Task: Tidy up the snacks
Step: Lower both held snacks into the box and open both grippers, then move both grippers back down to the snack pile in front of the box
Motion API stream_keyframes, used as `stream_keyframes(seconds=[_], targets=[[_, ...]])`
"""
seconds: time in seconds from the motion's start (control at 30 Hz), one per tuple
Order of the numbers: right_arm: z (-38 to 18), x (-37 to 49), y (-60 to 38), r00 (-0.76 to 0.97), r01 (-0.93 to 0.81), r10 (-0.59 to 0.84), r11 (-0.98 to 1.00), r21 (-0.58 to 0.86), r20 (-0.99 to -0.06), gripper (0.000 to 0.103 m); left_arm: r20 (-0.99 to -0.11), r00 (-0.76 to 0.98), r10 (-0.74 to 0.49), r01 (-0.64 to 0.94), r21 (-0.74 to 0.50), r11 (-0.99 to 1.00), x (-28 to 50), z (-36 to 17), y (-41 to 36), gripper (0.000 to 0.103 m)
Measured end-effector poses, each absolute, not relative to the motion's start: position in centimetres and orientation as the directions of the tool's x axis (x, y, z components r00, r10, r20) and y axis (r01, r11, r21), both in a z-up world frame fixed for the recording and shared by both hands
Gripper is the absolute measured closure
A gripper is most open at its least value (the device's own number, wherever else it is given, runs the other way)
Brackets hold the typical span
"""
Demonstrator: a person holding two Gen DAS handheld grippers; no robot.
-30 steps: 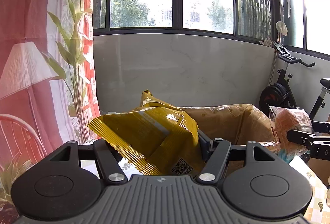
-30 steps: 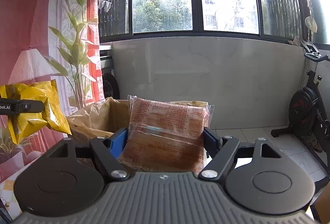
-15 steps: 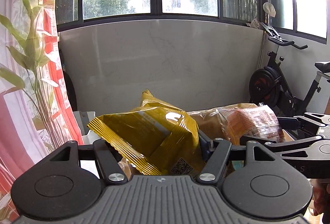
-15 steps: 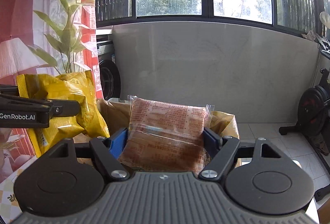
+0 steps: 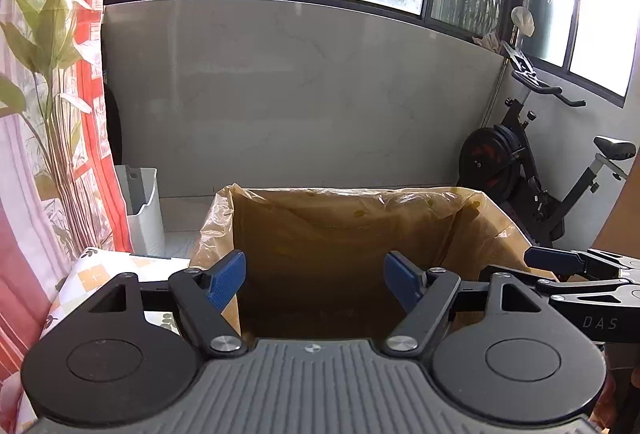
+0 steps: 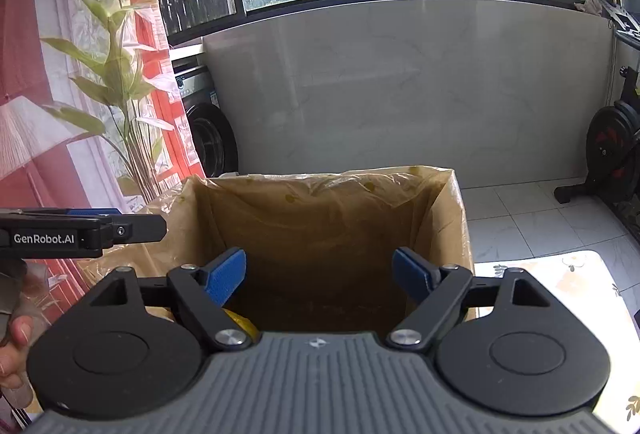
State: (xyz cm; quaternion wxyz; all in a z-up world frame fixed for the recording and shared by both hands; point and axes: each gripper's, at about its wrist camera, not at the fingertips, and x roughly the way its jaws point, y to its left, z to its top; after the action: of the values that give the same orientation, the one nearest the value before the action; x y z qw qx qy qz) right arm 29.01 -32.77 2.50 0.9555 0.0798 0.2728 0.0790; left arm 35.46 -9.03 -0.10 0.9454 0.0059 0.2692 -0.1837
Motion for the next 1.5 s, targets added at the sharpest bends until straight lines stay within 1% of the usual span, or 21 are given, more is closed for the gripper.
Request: stream_keyframes(seconds=[0.2, 0.27, 0.33, 0.47, 0.6, 0.67, 0.83, 1.03, 1.23, 1.5], targets=[[4.5, 24.8, -33.0, 0.871, -0.113, 0.212, 0.964, 0.24, -0.442, 0.01, -0.508, 0.792, -0.338, 0.339, -0.094, 0.936, 31.6, 2.0, -6.8, 0.022], [4.8, 23.3, -33.1, 0.881, -0.115, 0.214, 0.962, 0.249, -0.422, 0.003, -0.494, 0.802, -0.337, 0.341, -0.086, 0.936, 29.8, 2.5, -5.6, 0.022], [4.9, 21.7, -33.1, 0.891, -0.129, 0.227, 0.957, 0.261, -0.392, 0.0, -0.486, 0.808, -0.333, 0.338, -0.08, 0.938, 28.2, 2.5, -4.7, 0.022], [4.2, 19.1, -33.1, 0.892, -0.15, 0.25, 0.95, 0.275, -0.376, 0.0, -0.486, 0.802, -0.347, 0.334, -0.117, 0.935, 25.3, 1.5, -2.7, 0.021], [2.8, 17.3, -33.0, 0.879, -0.149, 0.258, 0.947, 0.284, -0.4, 0.0, -0.499, 0.791, -0.353, 0.342, -0.117, 0.932, 23.1, -1.1, -2.6, 0.021], [2.1, 16.3, -32.9, 0.882, -0.153, 0.255, 0.95, 0.272, -0.396, 0.0, -0.51, 0.78, -0.362, 0.353, -0.12, 0.928, 22.3, -2.6, -3.0, 0.021], [-1.0, 14.2, -32.3, 0.865, -0.144, 0.232, 0.964, 0.224, -0.445, 0.0, -0.58, 0.711, -0.398, 0.351, -0.198, 0.915, 21.2, -7.4, -3.5, 0.021], [-5.0, 12.9, -32.3, 0.8, -0.119, 0.241, 0.961, 0.249, -0.549, 0.0, -0.653, 0.662, -0.367, 0.33, -0.185, 0.925, 21.0, -11.7, -4.1, 0.022], [-7.0, 12.6, -31.8, 0.755, -0.119, 0.26, 0.957, 0.264, -0.602, 0.0, -0.704, 0.619, -0.35, 0.305, -0.196, 0.932, 22.1, -13.7, -3.8, 0.022], [-8.6, 13.0, -29.9, 0.691, -0.155, 0.289, 0.955, 0.254, -0.662, 0.002, -0.716, 0.596, -0.363, 0.27, -0.247, 0.931, 21.8, -14.7, -3.0, 0.022]])
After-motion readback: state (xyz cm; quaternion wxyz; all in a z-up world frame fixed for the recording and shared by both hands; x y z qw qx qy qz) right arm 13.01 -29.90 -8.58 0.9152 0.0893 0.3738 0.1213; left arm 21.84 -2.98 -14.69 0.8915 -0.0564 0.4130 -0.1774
